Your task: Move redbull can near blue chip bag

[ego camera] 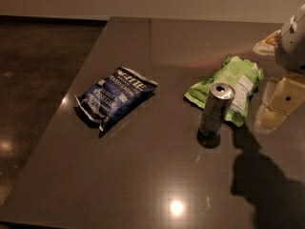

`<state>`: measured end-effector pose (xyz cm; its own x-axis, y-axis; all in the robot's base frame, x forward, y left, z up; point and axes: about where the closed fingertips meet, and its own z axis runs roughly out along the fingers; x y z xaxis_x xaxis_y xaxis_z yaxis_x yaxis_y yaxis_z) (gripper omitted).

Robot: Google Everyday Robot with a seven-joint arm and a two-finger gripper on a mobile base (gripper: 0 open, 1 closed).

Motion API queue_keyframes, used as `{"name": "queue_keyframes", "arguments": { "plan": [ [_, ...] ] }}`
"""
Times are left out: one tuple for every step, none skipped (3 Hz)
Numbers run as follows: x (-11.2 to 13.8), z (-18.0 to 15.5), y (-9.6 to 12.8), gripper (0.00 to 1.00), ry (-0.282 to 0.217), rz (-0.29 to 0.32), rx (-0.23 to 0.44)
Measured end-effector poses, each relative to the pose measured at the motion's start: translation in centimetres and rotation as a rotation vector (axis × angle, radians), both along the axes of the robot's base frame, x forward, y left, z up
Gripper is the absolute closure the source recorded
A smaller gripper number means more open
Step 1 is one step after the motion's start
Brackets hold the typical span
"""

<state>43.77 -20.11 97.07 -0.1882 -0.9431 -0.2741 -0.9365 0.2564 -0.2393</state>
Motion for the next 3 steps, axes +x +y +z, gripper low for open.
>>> {"name": "queue_keyframes", "arguments": {
  "plan": [
    [0.0,-1.3,2.7,0.00,-0.008,0.056,0.125],
    [-0.2,-2.2,5.7,0.00,-0.009,0.125,0.231],
    [0.1,-3.4,7.3,0.00,-0.001,0.152,0.290]
  ]
}}
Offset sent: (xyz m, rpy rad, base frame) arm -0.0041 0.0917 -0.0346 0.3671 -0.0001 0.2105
